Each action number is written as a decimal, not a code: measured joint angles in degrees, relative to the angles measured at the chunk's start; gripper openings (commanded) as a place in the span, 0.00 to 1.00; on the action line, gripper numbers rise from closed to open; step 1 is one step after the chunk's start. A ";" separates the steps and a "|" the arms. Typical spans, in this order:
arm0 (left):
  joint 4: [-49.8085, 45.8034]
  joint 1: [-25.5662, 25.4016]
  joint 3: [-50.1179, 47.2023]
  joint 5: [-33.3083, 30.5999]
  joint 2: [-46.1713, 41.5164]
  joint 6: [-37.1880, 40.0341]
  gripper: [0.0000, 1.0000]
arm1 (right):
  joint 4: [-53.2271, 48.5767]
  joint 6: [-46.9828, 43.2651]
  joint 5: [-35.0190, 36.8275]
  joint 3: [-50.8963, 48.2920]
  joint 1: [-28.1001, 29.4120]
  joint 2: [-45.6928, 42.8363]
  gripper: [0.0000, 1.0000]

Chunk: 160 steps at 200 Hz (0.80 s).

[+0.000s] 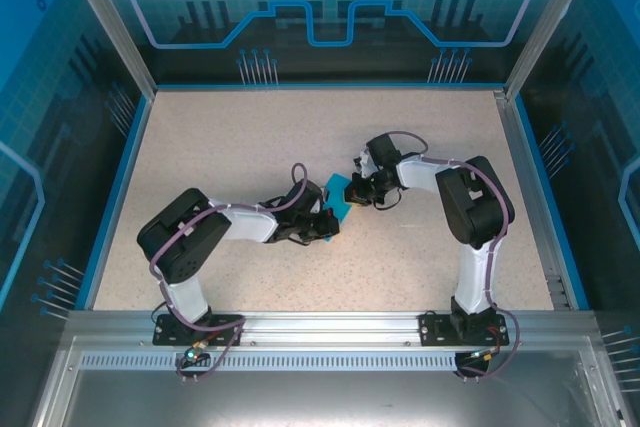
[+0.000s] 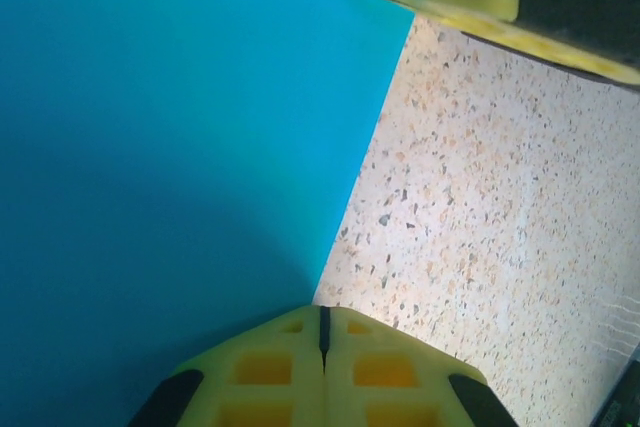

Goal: Fold a paper plane with a square sheet of paper (pick it up from the middle)
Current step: First fold in half a square sheet of paper at the center of the table.

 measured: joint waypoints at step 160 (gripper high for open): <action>10.47 -1.75 -11.54 -1.46 -5.62 -3.63 0.02 | -0.55 -0.24 -0.09 0.39 0.00 0.22 0.00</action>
